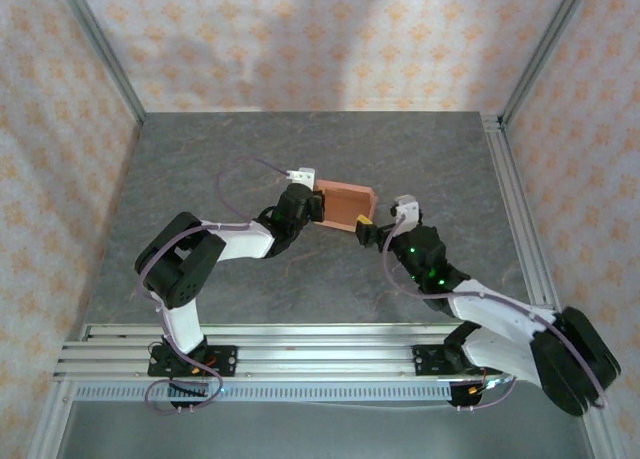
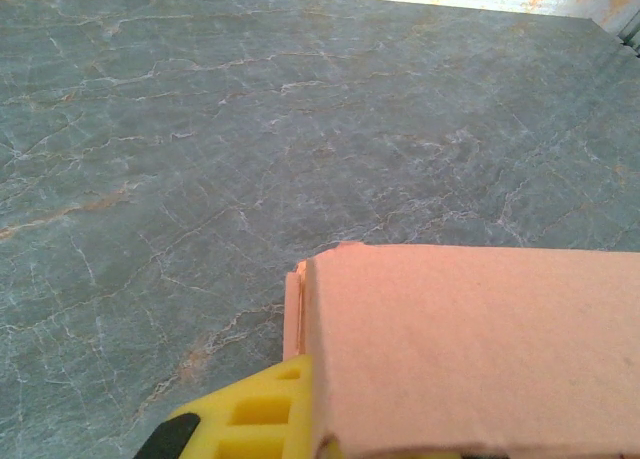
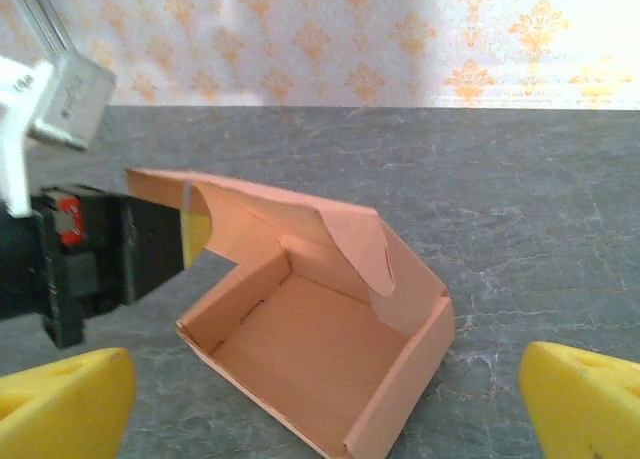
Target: Fold the paper box
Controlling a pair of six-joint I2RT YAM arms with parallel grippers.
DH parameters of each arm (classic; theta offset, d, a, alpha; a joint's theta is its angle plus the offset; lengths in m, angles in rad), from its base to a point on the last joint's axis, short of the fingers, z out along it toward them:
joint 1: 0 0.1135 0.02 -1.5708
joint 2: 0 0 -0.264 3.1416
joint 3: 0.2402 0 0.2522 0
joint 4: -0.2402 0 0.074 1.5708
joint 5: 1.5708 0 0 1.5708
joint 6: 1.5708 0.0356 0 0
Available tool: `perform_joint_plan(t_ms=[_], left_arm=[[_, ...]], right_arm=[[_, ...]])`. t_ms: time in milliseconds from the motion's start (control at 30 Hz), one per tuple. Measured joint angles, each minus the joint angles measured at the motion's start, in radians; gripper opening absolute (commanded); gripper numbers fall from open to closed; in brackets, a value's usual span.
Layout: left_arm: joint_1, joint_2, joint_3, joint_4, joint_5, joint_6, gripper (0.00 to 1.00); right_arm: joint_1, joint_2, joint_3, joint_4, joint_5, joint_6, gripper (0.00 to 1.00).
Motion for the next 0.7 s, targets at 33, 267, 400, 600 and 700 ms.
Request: perform_joint_plan(t_ms=[33,267,400,600,700], left_arm=[[0.0,0.0,0.0,0.0,0.0,0.0,0.0],[0.0,0.0,0.001,0.0,0.0,0.0,0.0],[0.0,0.0,0.001,0.0,0.0,0.0,0.0],[-0.001,0.0,0.001,0.0,0.0,0.004,0.0],[-0.001,0.0,0.001,-0.002,0.0,0.009,0.0]], right_arm=[[-0.009,-0.028,0.016,-0.04,-0.008,0.014,0.98],[-0.119,-0.006,0.23,-0.251,-0.043,0.196,0.9],[-0.159,0.135,0.414,-0.372,-0.049,0.306,0.88],[-0.206,0.378,0.666,-0.59,-0.083,0.433,0.78],[-0.259,0.457,0.715,-0.673,-0.154,0.519,0.74]])
